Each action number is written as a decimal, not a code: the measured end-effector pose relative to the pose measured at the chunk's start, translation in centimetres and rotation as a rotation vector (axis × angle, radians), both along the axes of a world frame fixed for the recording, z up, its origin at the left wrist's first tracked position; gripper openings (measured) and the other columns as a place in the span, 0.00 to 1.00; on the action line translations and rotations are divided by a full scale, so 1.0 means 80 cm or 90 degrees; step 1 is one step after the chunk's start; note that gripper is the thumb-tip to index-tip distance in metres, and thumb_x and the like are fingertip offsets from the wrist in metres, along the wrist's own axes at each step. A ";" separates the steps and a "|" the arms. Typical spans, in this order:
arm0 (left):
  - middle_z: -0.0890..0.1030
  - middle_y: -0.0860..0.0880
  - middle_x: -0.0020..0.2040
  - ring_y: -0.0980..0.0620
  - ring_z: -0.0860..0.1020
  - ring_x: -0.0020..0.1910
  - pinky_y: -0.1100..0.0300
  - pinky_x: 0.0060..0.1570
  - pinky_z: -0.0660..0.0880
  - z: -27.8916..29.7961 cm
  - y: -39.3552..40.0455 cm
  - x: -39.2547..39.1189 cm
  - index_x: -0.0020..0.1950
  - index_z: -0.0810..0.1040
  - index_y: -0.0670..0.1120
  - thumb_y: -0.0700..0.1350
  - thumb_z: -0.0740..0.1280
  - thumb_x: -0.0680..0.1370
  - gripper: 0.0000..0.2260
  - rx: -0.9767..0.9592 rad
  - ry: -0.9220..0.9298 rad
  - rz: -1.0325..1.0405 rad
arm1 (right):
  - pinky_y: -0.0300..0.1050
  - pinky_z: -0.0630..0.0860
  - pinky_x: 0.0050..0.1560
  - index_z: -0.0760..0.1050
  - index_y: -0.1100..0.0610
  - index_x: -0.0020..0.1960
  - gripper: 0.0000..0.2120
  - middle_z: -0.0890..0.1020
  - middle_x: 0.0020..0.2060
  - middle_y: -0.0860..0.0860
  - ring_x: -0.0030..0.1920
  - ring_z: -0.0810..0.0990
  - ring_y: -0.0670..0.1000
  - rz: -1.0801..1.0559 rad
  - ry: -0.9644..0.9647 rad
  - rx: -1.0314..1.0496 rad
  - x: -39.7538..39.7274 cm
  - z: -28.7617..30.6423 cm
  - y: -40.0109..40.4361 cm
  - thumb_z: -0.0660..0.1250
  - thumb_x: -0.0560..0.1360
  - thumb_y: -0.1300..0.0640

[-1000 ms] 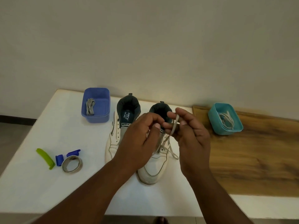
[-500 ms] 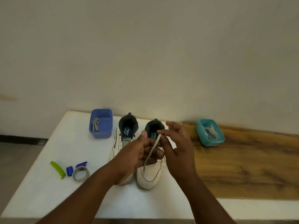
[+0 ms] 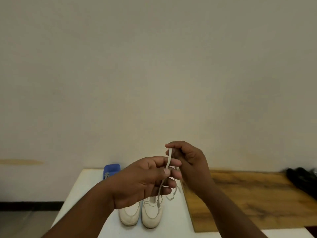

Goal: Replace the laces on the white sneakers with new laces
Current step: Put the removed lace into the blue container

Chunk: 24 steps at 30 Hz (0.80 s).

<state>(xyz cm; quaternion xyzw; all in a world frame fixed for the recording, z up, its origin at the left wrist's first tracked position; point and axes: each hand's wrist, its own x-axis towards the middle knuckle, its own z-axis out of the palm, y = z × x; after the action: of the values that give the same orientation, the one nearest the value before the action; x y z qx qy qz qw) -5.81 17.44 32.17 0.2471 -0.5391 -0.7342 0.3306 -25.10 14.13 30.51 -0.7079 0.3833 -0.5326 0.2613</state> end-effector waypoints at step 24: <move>0.77 0.59 0.69 0.57 0.71 0.72 0.57 0.73 0.67 0.099 0.139 0.008 0.78 0.63 0.49 0.28 0.57 0.82 0.27 -0.665 -0.202 0.394 | 0.33 0.71 0.38 0.83 0.46 0.52 0.06 0.83 0.37 0.42 0.34 0.77 0.40 0.030 0.249 0.037 -0.001 0.091 0.247 0.67 0.82 0.52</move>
<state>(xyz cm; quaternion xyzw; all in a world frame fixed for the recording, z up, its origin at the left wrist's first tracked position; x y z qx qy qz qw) -5.13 28.59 40.08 0.3037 -0.7728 -0.1980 0.5209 -25.17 33.86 37.80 -0.7990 0.4249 -0.3674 0.2145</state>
